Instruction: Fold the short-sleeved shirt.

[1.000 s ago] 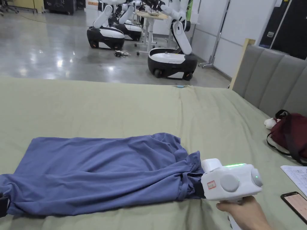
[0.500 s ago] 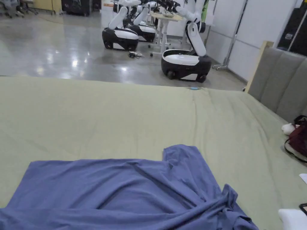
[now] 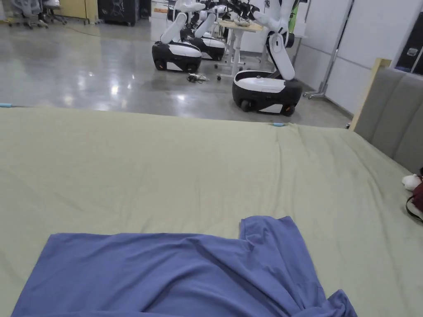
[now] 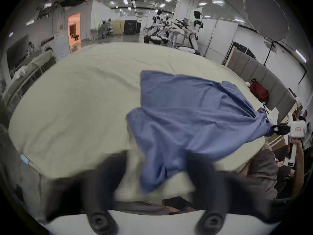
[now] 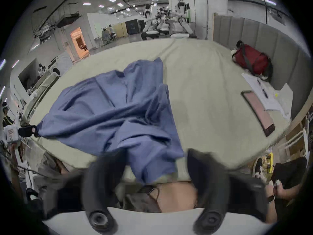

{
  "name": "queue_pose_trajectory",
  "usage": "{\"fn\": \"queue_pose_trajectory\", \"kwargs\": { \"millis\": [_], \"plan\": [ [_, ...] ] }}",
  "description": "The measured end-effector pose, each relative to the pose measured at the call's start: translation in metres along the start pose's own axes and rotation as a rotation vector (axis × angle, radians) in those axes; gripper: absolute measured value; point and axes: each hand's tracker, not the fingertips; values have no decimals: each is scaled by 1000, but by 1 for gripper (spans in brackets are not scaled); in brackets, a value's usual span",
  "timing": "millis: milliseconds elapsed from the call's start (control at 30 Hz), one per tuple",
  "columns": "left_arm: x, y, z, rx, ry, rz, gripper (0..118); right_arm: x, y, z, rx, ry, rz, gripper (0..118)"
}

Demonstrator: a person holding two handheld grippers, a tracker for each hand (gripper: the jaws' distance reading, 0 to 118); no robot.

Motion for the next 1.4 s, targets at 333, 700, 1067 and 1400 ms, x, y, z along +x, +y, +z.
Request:
{"fn": "queue_pose_trajectory", "kwargs": {
  "millis": [333,700,1067,1400],
  "plan": [
    [-1,64,11,180,26,-4,0,-54,4,97,310,163,6,2],
    [-13,159,-104,123,-32,-5,0,-64,4,84,256,131,3,2],
    [-33,197,-245,-143,106,3,104,-60,-2,82,211,98,14,2],
    [-2,182,-234,-80,85,-108,4,-44,0,72,159,43,-19,2]
  ]
}}
